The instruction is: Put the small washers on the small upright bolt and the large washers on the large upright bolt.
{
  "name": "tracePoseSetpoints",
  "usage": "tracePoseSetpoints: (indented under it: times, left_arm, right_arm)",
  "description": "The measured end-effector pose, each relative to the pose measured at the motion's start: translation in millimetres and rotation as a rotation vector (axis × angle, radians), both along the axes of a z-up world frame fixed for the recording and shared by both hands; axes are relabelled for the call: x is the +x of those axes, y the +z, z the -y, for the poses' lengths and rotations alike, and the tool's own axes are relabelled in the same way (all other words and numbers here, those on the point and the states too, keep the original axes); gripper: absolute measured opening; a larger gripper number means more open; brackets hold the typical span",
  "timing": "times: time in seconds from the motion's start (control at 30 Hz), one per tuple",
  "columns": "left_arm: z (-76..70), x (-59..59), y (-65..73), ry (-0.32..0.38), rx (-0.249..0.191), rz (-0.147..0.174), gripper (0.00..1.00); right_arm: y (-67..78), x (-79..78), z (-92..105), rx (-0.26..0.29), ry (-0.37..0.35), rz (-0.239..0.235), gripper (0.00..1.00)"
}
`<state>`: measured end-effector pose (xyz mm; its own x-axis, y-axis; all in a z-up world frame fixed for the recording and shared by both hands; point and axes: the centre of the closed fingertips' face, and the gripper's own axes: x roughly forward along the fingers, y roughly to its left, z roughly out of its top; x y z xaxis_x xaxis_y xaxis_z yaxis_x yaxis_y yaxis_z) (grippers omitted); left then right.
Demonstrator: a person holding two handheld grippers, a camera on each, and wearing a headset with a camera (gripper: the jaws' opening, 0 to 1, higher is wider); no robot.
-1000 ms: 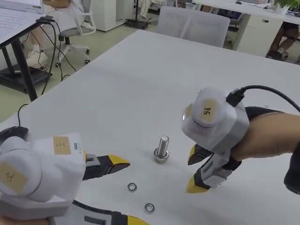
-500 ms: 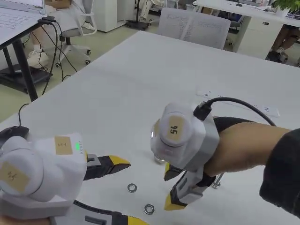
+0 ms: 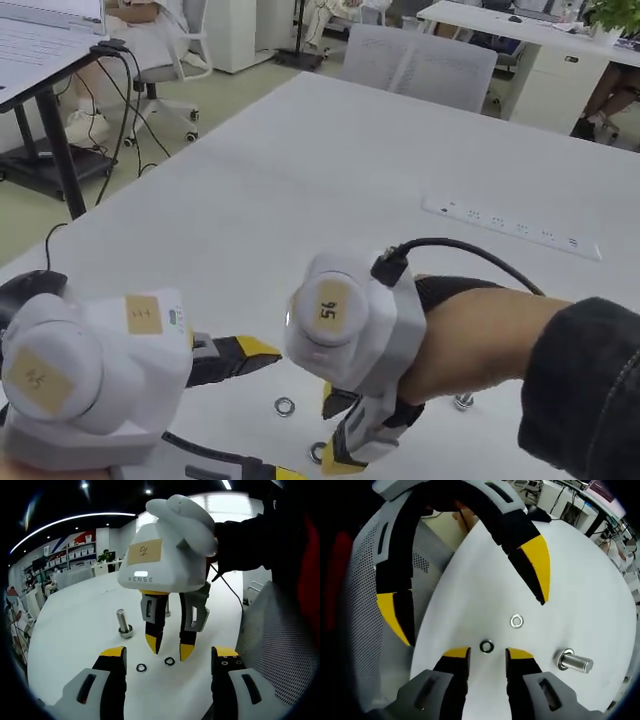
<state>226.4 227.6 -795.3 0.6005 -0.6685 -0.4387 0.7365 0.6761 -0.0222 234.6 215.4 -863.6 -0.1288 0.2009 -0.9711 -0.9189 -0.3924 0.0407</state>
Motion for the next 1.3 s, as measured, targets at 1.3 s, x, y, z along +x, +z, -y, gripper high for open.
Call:
tracePoseSetpoints:
  times: [1.3]
  left_arm:
    - [-3.3, 0.2, 1.5, 0.006, 0.003, 0.005, 0.68]
  right_arm:
    - [-8.7, -3.4, -2.3, -0.008, 0.057, 0.062, 0.14]
